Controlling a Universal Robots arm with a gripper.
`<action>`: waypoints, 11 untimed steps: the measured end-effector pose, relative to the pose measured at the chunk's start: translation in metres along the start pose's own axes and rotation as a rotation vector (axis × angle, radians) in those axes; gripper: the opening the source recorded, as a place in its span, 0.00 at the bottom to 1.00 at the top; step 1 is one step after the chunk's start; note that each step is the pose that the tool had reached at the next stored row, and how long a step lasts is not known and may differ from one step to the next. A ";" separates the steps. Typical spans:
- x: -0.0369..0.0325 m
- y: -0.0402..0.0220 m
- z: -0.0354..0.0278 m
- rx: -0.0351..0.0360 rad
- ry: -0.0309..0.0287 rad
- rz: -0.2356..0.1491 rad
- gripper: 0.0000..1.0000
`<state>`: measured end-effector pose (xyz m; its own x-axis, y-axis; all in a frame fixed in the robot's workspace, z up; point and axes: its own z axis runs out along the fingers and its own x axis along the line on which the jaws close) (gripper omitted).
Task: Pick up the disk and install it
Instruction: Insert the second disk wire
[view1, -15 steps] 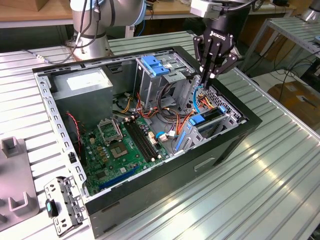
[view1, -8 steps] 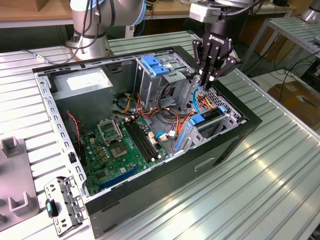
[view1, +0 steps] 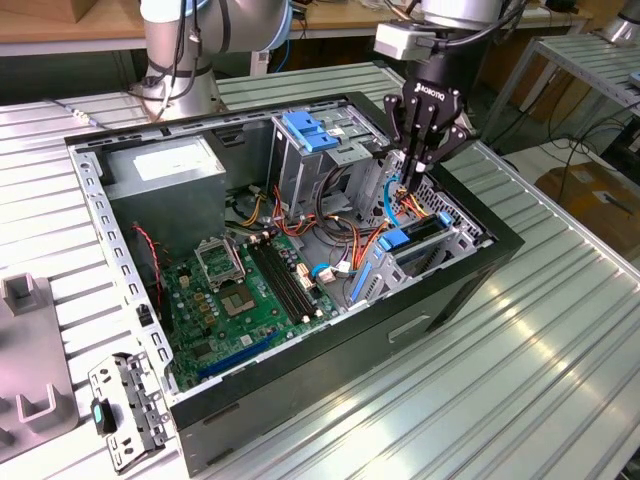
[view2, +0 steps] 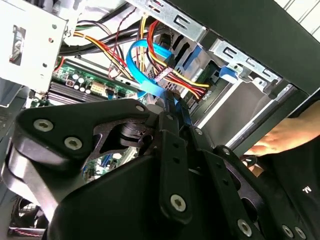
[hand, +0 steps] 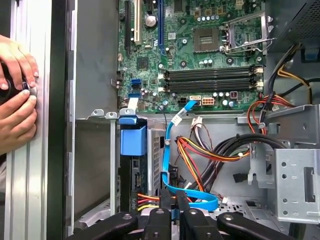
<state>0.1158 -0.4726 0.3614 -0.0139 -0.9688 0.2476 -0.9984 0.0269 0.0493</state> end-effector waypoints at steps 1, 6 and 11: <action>-0.0001 0.0000 0.0003 0.0001 0.0014 0.000 0.16; 0.0003 0.0007 0.0007 0.0004 0.0014 0.000 0.16; 0.0009 0.0104 0.0018 0.0160 -0.0006 0.004 0.16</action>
<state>0.1053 -0.4737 0.3604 -0.0178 -0.9688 0.2472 -0.9991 0.0268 0.0328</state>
